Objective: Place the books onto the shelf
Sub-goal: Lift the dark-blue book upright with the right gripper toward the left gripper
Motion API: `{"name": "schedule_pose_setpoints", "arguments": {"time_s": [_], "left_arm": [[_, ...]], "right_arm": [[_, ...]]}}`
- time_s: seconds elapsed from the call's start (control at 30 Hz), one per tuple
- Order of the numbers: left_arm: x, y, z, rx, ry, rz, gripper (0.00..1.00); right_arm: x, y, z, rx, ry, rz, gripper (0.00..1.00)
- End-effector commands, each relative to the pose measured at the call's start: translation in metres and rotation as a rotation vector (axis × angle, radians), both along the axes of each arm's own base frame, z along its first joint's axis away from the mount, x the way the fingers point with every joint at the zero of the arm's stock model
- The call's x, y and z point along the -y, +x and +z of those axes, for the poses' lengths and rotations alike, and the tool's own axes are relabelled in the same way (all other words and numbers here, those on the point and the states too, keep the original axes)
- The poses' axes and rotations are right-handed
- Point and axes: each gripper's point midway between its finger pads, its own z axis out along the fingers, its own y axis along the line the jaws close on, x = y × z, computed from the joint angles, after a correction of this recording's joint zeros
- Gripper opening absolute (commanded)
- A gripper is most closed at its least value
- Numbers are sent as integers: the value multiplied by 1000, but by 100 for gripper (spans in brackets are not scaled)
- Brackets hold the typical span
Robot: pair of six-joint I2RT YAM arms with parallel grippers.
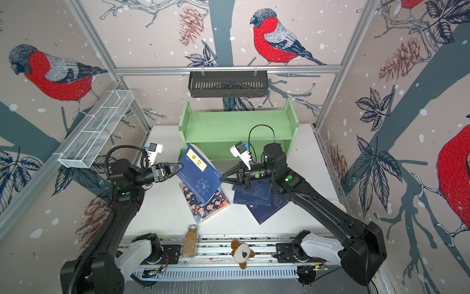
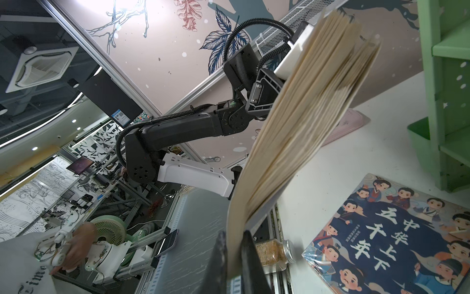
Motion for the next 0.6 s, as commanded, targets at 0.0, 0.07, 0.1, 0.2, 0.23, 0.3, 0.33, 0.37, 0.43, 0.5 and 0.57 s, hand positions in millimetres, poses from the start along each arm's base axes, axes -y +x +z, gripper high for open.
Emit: {"name": "schedule_pose_setpoints", "arguments": {"time_s": [0.0, 0.07, 0.1, 0.2, 0.23, 0.3, 0.33, 0.37, 0.43, 0.5, 0.57], "left_arm": [[4, -8, 20, 64, -8, -30, 74], [5, -10, 24, 67, -13, -32, 68], [5, -11, 26, 68, -15, -33, 65], [5, -12, 29, 75, -18, -28, 48], [5, -13, 31, 77, -20, -25, 42], [5, -12, 33, 75, -23, -19, 30], [5, -13, 33, 73, -24, -19, 26], [5, -13, 35, 73, -25, -20, 23], [5, -13, 36, 76, -25, -18, 19], [5, -14, 38, 80, -25, -19, 11], [5, -15, 39, 85, -25, -16, 5]], "right_arm": [[-3, -2, 10, 63, 52, 44, 0], [-4, -1, 7, 61, 50, 49, 0], [-5, 0, 6, 60, 48, 51, 0], [-6, 6, 2, 51, 42, 48, 0], [-6, 8, 1, 46, 39, 43, 0], [-6, 13, -1, 39, 38, 35, 0], [-6, 13, 0, 39, 39, 36, 0], [-5, 14, 0, 40, 40, 35, 0], [-4, 15, 0, 41, 41, 31, 0], [-3, 16, 0, 42, 42, 28, 0], [-6, 25, -9, 19, 24, 13, 9]]}}
